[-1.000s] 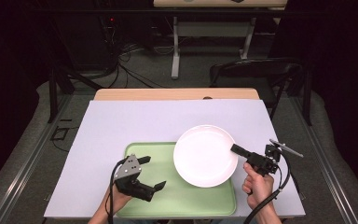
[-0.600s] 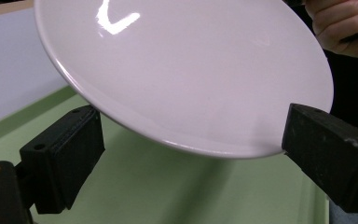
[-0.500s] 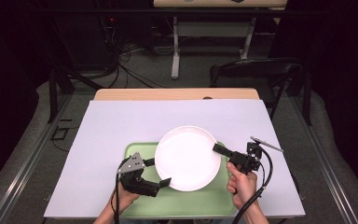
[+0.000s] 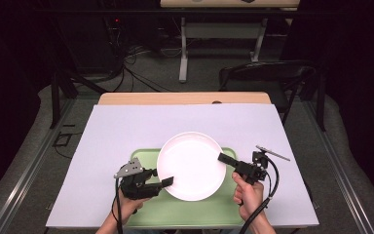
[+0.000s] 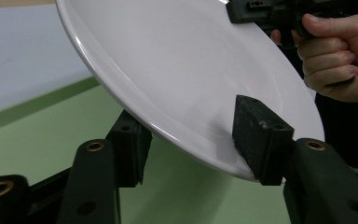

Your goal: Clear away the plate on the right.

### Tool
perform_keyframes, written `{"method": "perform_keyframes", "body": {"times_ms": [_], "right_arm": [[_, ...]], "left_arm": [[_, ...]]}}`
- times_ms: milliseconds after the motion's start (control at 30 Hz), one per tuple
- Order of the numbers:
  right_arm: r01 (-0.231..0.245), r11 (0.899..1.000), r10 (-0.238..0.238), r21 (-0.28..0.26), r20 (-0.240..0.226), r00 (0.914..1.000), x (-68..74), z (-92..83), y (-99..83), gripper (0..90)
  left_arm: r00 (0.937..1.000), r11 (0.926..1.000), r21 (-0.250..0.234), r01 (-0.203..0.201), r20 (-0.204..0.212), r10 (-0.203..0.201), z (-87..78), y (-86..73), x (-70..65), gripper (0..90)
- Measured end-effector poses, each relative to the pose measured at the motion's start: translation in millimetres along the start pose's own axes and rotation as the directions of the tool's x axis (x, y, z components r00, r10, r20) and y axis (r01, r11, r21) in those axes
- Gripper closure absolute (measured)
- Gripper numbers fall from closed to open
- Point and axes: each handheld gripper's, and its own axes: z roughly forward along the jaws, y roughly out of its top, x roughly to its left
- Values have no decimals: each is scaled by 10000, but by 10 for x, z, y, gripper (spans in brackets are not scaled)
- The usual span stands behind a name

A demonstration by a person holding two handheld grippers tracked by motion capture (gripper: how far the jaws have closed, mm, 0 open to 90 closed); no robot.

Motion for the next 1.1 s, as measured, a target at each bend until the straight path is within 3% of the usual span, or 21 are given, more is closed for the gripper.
{"method": "perform_keyframes", "body": {"times_ms": [267, 433, 900, 1100], "right_arm": [[594, 9982, -595, 86, 84, 9982, 64, 7, -33, 836], [964, 9952, -966, 190, 133, 9952, 101, 5, -42, 825], [1469, 9885, -1474, 359, 128, 9890, 175, 13, -94, 814], [1409, 9886, -1416, 529, 110, 9899, 167, 12, -120, 816]], "left_arm": [[9998, 9996, -215, 194, 0, -194, -73, 16, 38, 596], [9999, 9997, -195, 111, -34, -111, -113, 44, 42, 628], [9999, 9999, -61, 101, 54, -101, -200, 92, 86, 671], [9997, 9998, 174, 92, 210, -96, -210, 94, 108, 672]]}}
